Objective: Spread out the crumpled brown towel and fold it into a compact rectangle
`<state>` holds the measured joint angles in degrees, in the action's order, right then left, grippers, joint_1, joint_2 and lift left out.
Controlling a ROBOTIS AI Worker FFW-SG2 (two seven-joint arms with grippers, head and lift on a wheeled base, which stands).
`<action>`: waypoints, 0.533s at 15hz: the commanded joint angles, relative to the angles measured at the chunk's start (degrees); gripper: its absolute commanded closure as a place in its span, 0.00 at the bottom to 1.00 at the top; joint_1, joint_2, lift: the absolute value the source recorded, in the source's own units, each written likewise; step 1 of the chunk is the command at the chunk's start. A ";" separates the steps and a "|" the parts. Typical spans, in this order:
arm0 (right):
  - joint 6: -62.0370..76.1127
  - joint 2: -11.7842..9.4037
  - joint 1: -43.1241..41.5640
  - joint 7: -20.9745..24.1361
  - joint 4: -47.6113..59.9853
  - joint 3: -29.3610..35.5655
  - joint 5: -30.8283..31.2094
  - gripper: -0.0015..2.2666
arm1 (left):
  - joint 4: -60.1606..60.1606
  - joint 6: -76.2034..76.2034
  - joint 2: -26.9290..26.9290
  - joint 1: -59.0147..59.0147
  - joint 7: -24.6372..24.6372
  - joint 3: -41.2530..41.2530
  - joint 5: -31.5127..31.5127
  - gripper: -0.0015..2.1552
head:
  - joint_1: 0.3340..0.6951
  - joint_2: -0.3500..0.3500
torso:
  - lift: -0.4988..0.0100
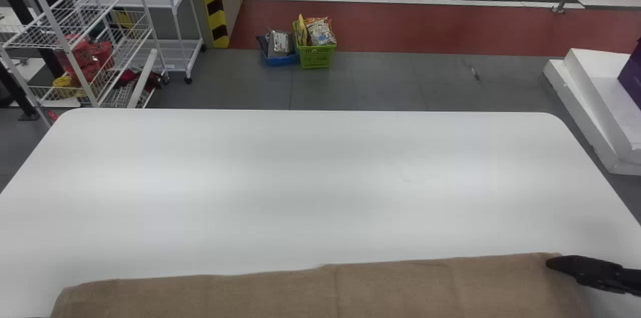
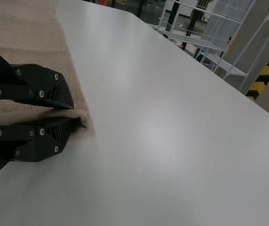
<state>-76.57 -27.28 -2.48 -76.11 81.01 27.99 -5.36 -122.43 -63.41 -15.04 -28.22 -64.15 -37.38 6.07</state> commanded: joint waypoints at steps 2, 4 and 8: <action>0.14 0.21 -0.07 0.00 -0.07 -0.30 0.00 0.42 | -1.05 -2.29 0.62 1.33 -0.01 -0.24 1.93 0.13 | 1.00 0.44 | 0.73; 0.14 0.21 -0.07 0.00 -0.07 -0.21 0.00 0.42 | -1.14 -3.35 0.62 1.42 -0.01 0.20 2.02 0.13 | 1.00 0.43 | 0.73; 1.02 0.21 -0.42 0.26 -0.95 -0.39 0.09 0.42 | -1.14 -3.35 0.62 2.03 -0.45 1.08 2.28 0.15 | 1.00 0.40 | 0.73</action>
<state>-75.70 -27.07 -2.65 -75.86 80.36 27.69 -5.34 -123.53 -66.75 -14.41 -26.27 -64.43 -36.42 8.08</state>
